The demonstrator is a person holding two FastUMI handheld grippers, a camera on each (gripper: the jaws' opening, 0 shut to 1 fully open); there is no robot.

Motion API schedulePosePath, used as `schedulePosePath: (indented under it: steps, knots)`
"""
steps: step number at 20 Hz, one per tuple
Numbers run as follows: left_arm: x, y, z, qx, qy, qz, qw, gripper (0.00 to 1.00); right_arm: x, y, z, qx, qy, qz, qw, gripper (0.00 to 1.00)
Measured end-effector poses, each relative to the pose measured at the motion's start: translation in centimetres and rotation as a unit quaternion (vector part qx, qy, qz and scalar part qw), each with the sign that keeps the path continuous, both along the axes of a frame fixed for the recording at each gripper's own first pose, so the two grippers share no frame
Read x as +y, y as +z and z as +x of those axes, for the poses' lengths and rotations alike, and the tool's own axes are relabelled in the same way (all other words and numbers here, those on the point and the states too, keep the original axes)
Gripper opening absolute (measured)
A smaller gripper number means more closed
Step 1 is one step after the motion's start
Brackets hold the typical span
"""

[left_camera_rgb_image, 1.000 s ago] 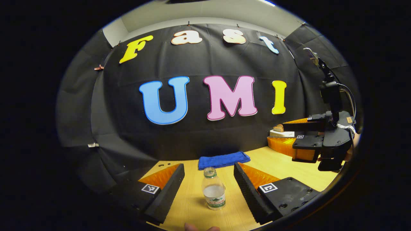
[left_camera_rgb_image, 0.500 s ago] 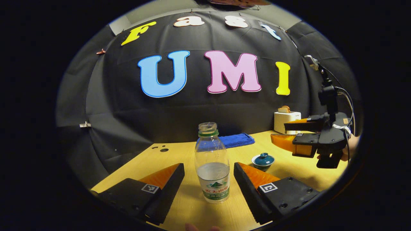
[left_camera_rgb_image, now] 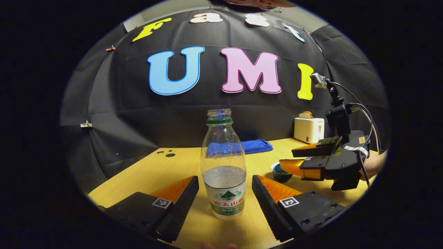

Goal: Open the teacup lid with one hand, grasp the water bottle and pour water into the teacup with the other hand; after pouring, place the water bottle on the coaster and then close the teacup lid.

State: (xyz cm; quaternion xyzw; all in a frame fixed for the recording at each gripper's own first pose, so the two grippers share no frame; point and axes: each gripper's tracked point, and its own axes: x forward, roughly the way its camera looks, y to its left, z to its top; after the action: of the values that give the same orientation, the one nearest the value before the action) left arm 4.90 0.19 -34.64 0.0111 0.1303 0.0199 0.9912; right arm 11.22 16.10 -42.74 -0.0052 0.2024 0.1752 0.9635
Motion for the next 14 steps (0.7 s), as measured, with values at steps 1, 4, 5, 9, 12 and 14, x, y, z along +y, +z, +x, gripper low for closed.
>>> schedulePosePath:
  steps: [1, 4, 5, 9, 12, 14]
  knots:
    - [0.0, 0.0, 0.2, 0.0, -0.001, 0.001, 1.0, 0.97, 0.2, -0.2, 0.2, 0.003, 0.001, 0.0, 1.0, 0.7]
    - [-0.1, -0.4, 0.4, -0.001, 0.0, 0.001, 1.0, 0.97, 0.4, -1.0, 0.6, 0.022, -0.001, 0.015, 1.0, 0.57]
    - [-0.2, -0.4, 0.4, 0.0, 0.0, -0.001, 1.0, 0.97, 0.5, -1.0, 0.6, 0.026, -0.001, 0.026, 0.999, 0.47]
    - [-0.1, -0.9, 0.7, 0.004, 0.009, -0.004, 1.0, 0.97, 0.8, -0.9, 0.4, 0.033, 0.006, 0.044, 0.998, 0.31]
    - [-0.2, -1.2, 1.0, 0.004, 0.014, 0.0, 1.0, 0.97, 0.6, 0.8, 0.9, 0.006, 0.008, 0.047, 0.999, 0.34]
    - [-0.2, -1.2, 1.3, 0.004, 0.014, 0.003, 1.0, 0.97, 0.4, 1.6, 1.0, -0.005, 0.008, 0.049, 0.999, 0.29]
